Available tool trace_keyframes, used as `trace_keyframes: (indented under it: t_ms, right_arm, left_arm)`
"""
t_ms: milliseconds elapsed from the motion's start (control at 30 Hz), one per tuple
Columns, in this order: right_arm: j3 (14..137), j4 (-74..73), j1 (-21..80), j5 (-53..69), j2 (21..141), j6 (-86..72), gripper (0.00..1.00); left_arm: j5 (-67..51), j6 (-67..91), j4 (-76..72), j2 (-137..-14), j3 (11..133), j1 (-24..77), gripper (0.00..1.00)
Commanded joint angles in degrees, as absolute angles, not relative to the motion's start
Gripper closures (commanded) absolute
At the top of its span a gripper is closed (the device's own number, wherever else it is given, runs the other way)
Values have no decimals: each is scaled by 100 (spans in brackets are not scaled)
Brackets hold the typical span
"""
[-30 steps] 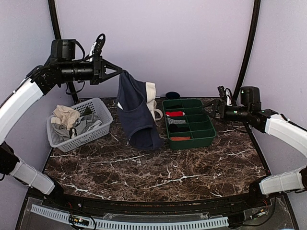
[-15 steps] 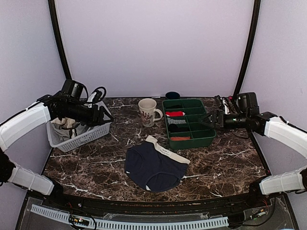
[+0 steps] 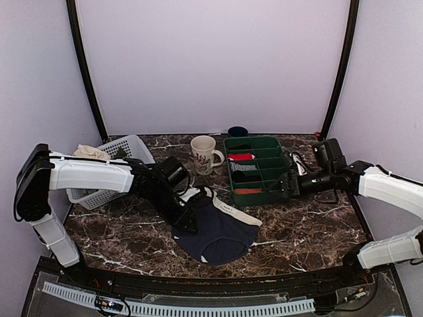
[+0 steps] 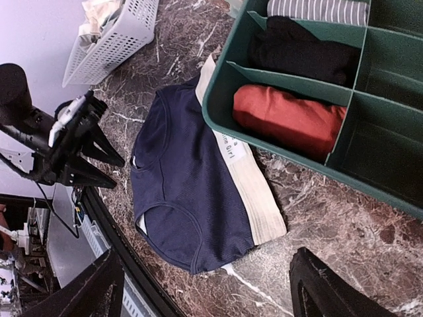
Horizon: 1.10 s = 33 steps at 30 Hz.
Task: Roll the underwear
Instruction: Move the underwear to the corner of the board.
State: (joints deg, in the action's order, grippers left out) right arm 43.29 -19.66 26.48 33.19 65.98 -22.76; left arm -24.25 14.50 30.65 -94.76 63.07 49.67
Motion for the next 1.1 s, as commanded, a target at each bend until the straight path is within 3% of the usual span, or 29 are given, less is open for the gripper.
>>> trace_keyframes:
  t_ms: [0,267,533,633,733,867,1067]
  right_arm:
    - [4280,-2199,2896,2871,6695,-2084,18]
    - [4310,-2546,2968,2636,6749,-1915,29]
    - [4197,-2894,3018,2577,6633,-1841,43]
    - [4144,-2802,3142,2558,6659,-2043,47]
    - [4041,-2568,3375,2468,6758,-2357,52]
    - [3899,-2117,3872,2280,7056,-2774,56]
    - [4028,-1748,4593,1782,7825,-3049,61]
  left_arm:
    - [-2176,1432,2888,-9975,6469,5408,62]
    - [-1999,1543,3200,-10297,6000,5577,77]
    - [-2331,1504,4080,-9350,5119,5869,85]
    - [-3019,1387,4005,-8800,5254,5867,78]
    - [-2934,1611,3527,-8251,5311,5377,65]
    - [-2174,2007,3242,-8125,5378,4374,63]
    - [-1229,1574,3447,-8910,6046,3894,63]
